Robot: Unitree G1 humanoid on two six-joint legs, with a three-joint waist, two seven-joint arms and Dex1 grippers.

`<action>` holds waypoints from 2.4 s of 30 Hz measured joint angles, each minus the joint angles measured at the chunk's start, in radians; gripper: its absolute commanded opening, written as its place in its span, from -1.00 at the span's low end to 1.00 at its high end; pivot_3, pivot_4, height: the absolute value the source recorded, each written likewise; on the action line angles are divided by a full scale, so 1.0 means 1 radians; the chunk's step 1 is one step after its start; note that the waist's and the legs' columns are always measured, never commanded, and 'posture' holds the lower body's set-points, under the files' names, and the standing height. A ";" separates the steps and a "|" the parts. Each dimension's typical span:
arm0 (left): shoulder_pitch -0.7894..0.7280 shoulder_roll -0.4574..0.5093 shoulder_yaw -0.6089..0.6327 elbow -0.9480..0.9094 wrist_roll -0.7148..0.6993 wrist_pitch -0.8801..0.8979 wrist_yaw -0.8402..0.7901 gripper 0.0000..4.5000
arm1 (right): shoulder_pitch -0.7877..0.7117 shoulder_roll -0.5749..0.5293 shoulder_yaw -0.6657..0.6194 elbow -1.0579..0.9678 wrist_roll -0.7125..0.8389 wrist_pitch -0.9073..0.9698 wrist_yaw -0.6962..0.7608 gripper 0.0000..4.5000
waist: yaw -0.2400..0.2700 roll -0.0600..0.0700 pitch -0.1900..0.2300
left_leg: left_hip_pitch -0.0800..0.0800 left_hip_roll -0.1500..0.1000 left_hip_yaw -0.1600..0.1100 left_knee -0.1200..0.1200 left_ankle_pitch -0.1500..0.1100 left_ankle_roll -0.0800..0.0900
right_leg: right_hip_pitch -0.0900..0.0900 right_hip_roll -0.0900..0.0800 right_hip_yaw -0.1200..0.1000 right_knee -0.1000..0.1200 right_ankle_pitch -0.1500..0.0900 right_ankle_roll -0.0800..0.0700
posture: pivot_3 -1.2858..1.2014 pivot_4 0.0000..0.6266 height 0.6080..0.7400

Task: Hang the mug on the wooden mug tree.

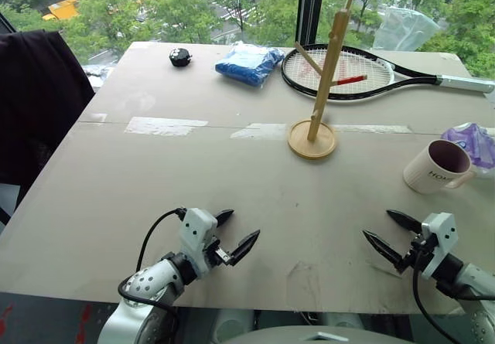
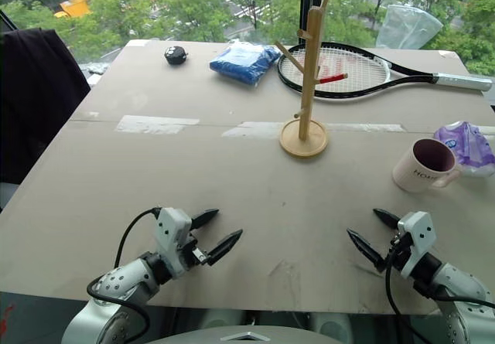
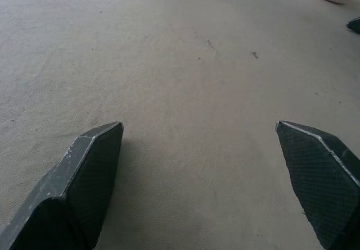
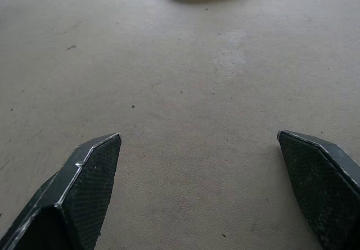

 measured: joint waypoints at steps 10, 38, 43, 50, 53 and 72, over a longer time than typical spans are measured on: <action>-0.027 0.015 -0.004 0.022 -0.004 -0.011 -0.028 0.98 | 0.008 0.036 0.024 0.000 -0.034 -0.060 -0.028 1.00 | 0.000 0.001 0.000 | 0.000 0.000 0.000 0.000 0.000 0.000 | 0.000 0.000 0.000 0.000 0.000 0.000 | 0.03 -0.52 1.00; -0.450 0.068 -0.160 0.050 -0.017 0.075 -0.150 0.98 | -0.023 0.033 -0.224 0.093 0.005 -0.025 -0.253 1.00 | -0.005 0.001 0.000 | 0.000 -0.002 0.004 0.002 0.000 0.000 | 0.000 0.003 0.005 0.001 0.003 -0.004 | 0.03 -0.52 1.00; -0.545 0.080 -0.164 0.005 -0.083 0.149 -0.180 0.98 | -0.112 -0.012 -0.285 0.187 0.011 0.005 -0.292 1.00 | -0.002 0.001 0.000 | 0.000 -0.001 0.003 0.001 0.000 0.000 | 0.001 0.009 0.007 0.001 0.003 -0.004 | 0.03 -0.52 1.00; -0.610 0.113 -0.163 -0.031 -0.152 0.234 -0.201 0.98 | -0.253 -0.071 -0.335 0.361 0.017 0.011 -0.303 1.00 | -0.005 0.001 0.000 | 0.002 -0.002 0.004 0.001 0.000 0.000 | 0.001 0.010 0.013 0.001 0.003 -0.004 | 0.03 -0.52 1.00; -0.616 0.129 -0.161 -0.049 -0.165 0.262 -0.201 0.98 | -0.351 -0.097 -0.335 0.446 0.026 0.014 -0.300 1.00 | -0.010 0.001 0.001 | 0.003 -0.003 0.006 0.001 0.000 0.000 | 0.001 0.015 0.023 0.001 0.003 -0.004 | 0.03 -0.52 1.00; -0.656 0.149 -0.155 -0.055 -0.236 0.273 -0.243 1.00 | -0.569 -0.122 -0.304 0.716 0.111 0.102 -0.098 -0.79 | -0.003 0.001 0.001 | 0.003 -0.002 0.006 0.001 0.000 0.000 | 0.001 0.017 0.026 0.002 0.004 -0.003 | 0.03 -0.52 1.00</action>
